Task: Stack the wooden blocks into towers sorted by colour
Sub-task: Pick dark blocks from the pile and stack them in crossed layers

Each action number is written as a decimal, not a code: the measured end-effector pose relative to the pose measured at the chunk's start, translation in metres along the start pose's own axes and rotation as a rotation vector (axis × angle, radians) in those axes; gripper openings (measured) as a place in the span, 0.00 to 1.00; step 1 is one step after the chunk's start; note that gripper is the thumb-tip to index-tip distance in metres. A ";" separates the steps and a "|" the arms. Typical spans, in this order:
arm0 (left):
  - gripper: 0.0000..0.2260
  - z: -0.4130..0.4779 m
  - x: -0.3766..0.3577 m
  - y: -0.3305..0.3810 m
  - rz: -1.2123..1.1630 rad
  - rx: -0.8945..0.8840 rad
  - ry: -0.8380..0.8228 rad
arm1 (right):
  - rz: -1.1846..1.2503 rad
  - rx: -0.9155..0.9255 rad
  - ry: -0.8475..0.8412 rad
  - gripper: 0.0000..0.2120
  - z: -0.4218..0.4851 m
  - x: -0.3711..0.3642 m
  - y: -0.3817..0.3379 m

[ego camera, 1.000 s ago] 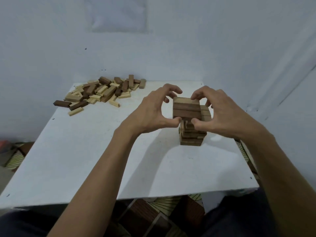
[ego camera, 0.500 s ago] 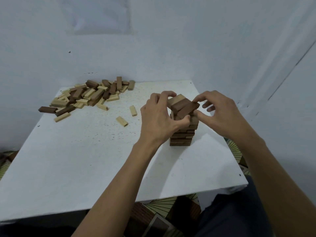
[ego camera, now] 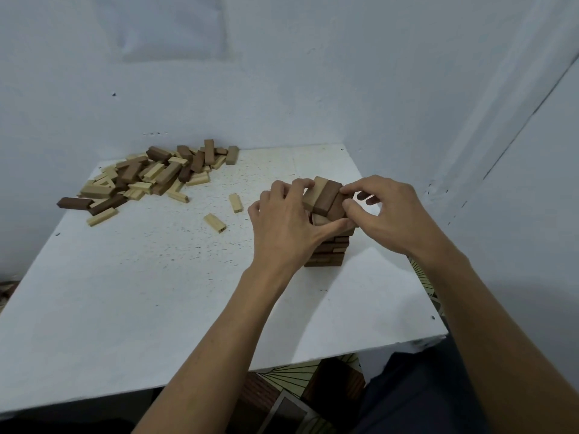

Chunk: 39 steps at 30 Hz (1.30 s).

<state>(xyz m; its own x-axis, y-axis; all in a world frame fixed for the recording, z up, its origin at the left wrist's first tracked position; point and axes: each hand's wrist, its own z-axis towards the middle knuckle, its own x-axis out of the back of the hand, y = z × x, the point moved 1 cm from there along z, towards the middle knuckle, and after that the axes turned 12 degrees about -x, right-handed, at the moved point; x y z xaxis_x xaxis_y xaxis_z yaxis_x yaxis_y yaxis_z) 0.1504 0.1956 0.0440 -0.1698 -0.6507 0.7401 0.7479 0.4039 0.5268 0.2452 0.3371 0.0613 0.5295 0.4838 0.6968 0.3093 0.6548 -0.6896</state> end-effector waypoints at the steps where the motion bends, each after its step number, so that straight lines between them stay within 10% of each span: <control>1: 0.40 0.001 0.002 -0.002 -0.014 -0.009 -0.021 | 0.002 -0.010 -0.010 0.10 -0.001 0.001 0.000; 10: 0.44 0.018 0.025 -0.029 -0.239 -0.176 -0.374 | 0.018 -0.027 -0.163 0.29 -0.002 0.003 0.011; 39: 0.33 0.029 0.016 -0.043 -0.357 -0.177 -0.321 | 0.198 -0.044 -0.371 0.25 0.023 0.006 0.022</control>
<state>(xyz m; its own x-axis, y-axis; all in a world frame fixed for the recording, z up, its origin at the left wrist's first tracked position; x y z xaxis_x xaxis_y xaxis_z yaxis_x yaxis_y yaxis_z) 0.0972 0.1864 0.0458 -0.6026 -0.4866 0.6326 0.6996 0.0593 0.7120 0.2370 0.3683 0.0548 0.2645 0.7795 0.5679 0.2674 0.5065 -0.8197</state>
